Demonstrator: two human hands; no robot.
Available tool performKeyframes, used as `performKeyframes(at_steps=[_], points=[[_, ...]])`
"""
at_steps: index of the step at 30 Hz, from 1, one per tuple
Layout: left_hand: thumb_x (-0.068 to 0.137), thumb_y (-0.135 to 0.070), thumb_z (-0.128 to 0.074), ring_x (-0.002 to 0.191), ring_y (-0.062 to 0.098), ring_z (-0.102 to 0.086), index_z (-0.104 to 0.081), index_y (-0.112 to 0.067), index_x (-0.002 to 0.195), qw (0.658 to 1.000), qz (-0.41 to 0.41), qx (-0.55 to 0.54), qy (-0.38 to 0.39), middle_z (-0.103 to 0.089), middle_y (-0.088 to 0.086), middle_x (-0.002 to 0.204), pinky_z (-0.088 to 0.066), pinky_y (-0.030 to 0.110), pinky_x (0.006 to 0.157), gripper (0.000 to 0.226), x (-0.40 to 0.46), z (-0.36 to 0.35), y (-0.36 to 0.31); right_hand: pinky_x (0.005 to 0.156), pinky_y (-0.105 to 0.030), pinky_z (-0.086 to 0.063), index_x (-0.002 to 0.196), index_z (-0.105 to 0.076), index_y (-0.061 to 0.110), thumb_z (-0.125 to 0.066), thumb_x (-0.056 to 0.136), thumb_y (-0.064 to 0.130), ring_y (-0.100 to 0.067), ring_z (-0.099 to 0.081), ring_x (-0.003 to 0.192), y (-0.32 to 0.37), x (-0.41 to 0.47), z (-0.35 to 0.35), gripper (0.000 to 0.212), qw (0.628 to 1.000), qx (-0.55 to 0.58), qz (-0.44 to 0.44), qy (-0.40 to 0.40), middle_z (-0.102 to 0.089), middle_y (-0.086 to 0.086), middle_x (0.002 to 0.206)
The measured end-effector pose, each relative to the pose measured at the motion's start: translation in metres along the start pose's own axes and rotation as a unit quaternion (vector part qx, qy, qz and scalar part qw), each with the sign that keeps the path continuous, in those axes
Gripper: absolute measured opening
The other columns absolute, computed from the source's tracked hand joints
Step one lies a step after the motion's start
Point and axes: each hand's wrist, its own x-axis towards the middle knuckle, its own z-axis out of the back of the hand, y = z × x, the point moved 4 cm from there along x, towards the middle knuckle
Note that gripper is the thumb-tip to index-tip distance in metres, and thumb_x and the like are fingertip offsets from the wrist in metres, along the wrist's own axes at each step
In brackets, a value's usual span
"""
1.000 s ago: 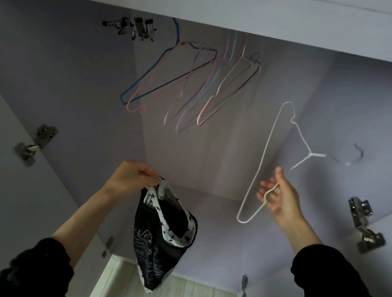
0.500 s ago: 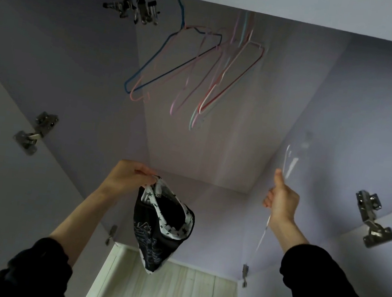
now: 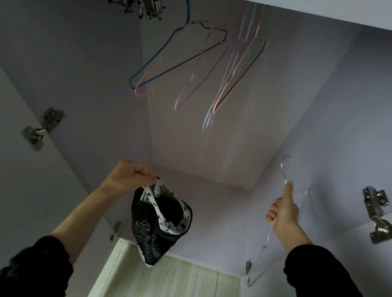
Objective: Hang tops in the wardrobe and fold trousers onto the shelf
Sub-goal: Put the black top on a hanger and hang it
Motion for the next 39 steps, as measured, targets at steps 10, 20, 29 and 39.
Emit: performKeyframes(at_steps=[10,20,29,39], points=[[0.079,0.003,-0.068,0.045,-0.007,-0.054,-0.065,-0.018,0.065,1.0,0.011,-0.006,0.027,-0.06,-0.016,0.045,-0.037,0.005,0.045,0.026,0.0,-0.01,0.003,0.048,-0.023,-0.041,0.08,-0.058,0.01,-0.06,0.089,0.042,-0.016,-0.042,0.047,0.005,-0.012,-0.016,0.033,0.955,-0.244,-0.015,0.166,-0.045,-0.005,0.062],[0.081,0.009,-0.061,0.044,0.006,-0.058,-0.063,-0.004,0.063,0.993,0.1,-0.052,-0.021,-0.058,-0.003,0.042,-0.031,0.008,0.033,0.022,-0.009,0.0,0.018,0.056,-0.024,-0.032,0.066,-0.054,0.012,-0.038,0.102,0.027,-0.013,-0.039,0.055,-0.016,-0.022,-0.04,0.042,0.932,-0.312,0.028,0.184,-0.049,-0.003,0.065],[0.087,0.006,-0.055,0.033,-0.002,-0.053,-0.057,-0.004,0.069,0.98,0.161,-0.111,-0.034,-0.057,-0.003,0.04,-0.032,0.011,0.032,0.02,-0.024,0.012,0.014,0.063,-0.027,-0.032,0.05,-0.045,0.017,-0.038,0.098,0.035,-0.011,-0.028,0.039,-0.007,-0.038,-0.065,0.052,0.934,0.144,-0.084,0.314,-0.027,0.005,0.041],[0.086,-0.002,-0.059,0.036,-0.004,-0.048,-0.063,-0.012,0.073,0.992,0.108,-0.067,0.0,-0.053,-0.014,0.038,-0.028,0.025,0.054,0.017,-0.018,0.018,0.006,0.053,-0.027,-0.022,0.033,-0.027,0.018,-0.048,0.083,0.043,-0.011,-0.023,0.039,0.001,-0.08,-0.122,0.06,0.876,0.26,-0.049,0.404,-0.021,0.005,0.036]])
